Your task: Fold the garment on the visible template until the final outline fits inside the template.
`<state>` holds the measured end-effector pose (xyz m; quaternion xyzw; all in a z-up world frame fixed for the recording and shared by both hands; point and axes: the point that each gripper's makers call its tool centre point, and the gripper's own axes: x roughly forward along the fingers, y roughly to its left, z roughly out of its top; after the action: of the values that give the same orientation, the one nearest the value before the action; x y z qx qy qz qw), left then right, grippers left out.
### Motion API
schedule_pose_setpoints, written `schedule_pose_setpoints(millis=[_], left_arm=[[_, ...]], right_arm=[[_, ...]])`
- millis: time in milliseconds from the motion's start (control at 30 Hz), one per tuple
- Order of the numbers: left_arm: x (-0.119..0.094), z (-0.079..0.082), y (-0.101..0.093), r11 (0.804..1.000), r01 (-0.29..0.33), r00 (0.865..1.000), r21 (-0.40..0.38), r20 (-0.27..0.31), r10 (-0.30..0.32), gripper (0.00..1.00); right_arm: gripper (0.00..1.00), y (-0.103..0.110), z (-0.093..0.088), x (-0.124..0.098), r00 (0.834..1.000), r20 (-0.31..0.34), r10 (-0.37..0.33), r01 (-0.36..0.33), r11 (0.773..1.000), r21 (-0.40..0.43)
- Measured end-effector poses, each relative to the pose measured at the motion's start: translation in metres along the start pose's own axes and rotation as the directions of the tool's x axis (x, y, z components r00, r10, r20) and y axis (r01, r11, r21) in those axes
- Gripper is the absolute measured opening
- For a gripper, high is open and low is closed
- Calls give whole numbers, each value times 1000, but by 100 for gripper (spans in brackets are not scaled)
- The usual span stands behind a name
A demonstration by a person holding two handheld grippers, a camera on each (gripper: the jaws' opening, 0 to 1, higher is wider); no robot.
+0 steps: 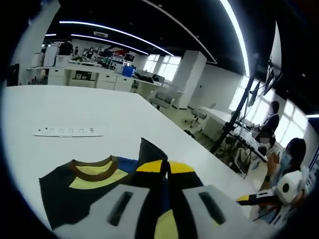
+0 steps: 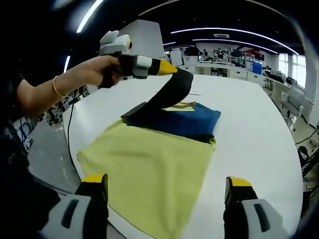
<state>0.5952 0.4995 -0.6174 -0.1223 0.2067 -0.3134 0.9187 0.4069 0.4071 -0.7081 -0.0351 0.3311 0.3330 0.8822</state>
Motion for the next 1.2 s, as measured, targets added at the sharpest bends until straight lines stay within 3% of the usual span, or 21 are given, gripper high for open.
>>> schedule_pose_setpoints(millis=[233, 967, 1100, 1200], left_arm=[[11, -14, -11, 999, 28, 999, 28, -34, -27, 0], [41, -94, -35, 993, 95, 981, 66, -175, -82, 0], [38, -103, -46, 981, 160, 972, 107, -192, -138, 0], [36, -106, -47, 978, 160, 971, 137, -199, -131, 9]], right_arm=[[99, -2, -6, -1, 1000, -11, -2, 2, 1000, 9], [99, -9, -11, -1, 1000, -9, -5, 5, 1000, 27], [99, -11, -13, -1, 1000, -8, -8, 8, 999, 34], [99, -11, -14, 0, 1000, -8, -7, 7, 999, 35]])
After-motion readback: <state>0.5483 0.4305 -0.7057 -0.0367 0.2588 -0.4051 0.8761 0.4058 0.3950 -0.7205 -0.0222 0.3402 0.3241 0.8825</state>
